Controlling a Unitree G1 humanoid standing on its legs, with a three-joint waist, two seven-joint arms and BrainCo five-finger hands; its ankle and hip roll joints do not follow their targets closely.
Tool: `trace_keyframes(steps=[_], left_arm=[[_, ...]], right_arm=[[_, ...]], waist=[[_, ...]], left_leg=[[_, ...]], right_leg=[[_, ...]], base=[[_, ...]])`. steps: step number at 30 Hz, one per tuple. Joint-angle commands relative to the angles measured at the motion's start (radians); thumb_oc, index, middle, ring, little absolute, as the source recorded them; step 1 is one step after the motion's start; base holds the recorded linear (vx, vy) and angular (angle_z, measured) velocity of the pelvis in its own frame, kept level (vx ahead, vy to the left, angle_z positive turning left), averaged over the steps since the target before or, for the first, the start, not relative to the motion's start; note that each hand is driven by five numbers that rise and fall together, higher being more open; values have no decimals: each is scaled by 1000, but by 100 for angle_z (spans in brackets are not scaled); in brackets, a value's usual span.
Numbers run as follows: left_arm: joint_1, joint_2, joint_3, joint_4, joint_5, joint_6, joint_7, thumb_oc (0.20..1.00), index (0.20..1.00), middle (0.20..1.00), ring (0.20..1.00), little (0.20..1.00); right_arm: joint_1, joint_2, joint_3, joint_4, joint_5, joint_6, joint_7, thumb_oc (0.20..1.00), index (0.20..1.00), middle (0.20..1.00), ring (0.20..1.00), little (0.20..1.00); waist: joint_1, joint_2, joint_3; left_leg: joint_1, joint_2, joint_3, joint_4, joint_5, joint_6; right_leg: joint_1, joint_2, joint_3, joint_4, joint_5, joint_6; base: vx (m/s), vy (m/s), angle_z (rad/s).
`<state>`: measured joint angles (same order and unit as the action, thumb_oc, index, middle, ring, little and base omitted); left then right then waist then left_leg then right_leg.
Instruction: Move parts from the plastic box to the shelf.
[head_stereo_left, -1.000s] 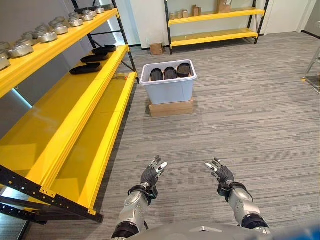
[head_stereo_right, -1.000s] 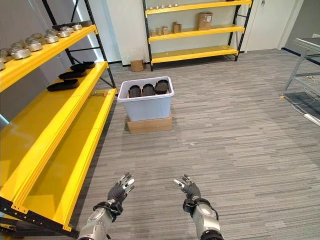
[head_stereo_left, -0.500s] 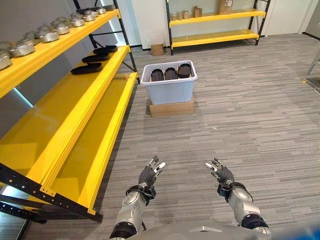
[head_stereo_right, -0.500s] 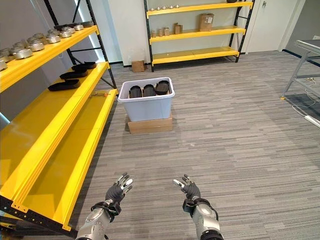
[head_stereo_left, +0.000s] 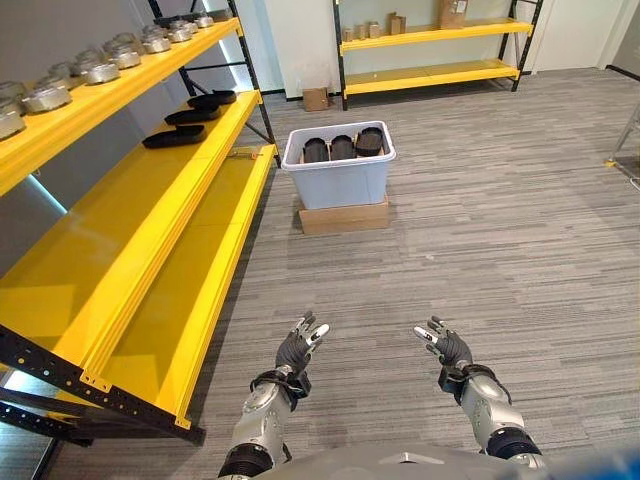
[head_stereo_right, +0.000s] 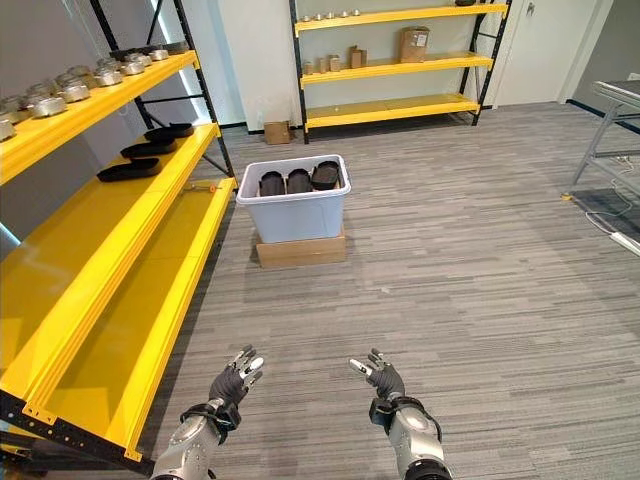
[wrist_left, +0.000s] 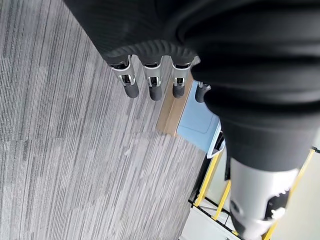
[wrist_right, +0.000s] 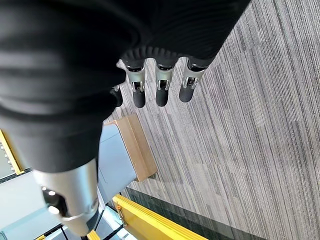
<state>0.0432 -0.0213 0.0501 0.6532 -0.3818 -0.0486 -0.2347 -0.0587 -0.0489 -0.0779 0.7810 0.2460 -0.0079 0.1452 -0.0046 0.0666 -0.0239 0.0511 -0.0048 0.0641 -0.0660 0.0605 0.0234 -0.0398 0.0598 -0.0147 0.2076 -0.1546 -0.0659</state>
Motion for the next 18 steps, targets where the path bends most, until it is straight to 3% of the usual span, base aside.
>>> trace_keyframes(steps=[1,7,8,9,14,17,18], left_arm=[[-82,18,36,-3,-3,-51,-7,1000,1000,1000,1000,1000],[-92,40,44,-21,1,-48,-1,1000,1000,1000,1000,1000],[-92,51,42,-28,2,-47,-3,1000,1000,1000,1000,1000],[-92,52,43,-28,2,-46,-3,1000,1000,1000,1000,1000],[-82,55,59,-30,14,-44,3,1000,1000,1000,1000,1000],[-79,46,60,-36,14,-47,4,1000,1000,1000,1000,1000],[-78,44,62,-43,14,-49,12,1000,1000,1000,1000,1000]], right_arm=[[-27,32,2,-16,-12,-41,-1,1000,1000,1000,1000,1000],[-33,35,0,-23,-13,-42,-8,1000,1000,1000,1000,1000],[-34,34,-2,-30,-9,-43,-9,1000,1000,1000,1000,1000],[-34,34,-2,-30,-9,-43,-9,1000,1000,1000,1000,1000],[-13,30,2,-50,-1,-51,-4,1000,1000,1000,1000,1000],[-8,32,4,-57,0,-53,1,1000,1000,1000,1000,1000],[-1,37,2,-57,4,-50,6,1000,1000,1000,1000,1000]], waist=[[7,-39,30],[6,-35,51],[5,-30,67],[6,-30,68],[-30,50,177],[-40,61,216],[-41,42,229]], left_leg=[[35,42,-24,45,8,-52],[31,37,-33,90,14,-53],[37,35,-34,100,18,-54],[37,34,-33,100,18,-54],[153,55,-48,94,22,-49],[188,52,-51,91,24,-46],[208,28,-55,89,29,-48]], right_leg=[[124,-68,14,-250,248,56],[106,-72,32,-146,248,56],[82,-64,38,-61,252,58],[79,-65,39,-55,249,58],[-119,38,34,449,219,68],[-173,63,24,538,199,67],[-187,51,9,472,205,58]], base=[[12,45,-1],[29,64,-1],[30,105,-8],[69,199,-8],[69,209,-7],[78,97,10],[187,81,2]])
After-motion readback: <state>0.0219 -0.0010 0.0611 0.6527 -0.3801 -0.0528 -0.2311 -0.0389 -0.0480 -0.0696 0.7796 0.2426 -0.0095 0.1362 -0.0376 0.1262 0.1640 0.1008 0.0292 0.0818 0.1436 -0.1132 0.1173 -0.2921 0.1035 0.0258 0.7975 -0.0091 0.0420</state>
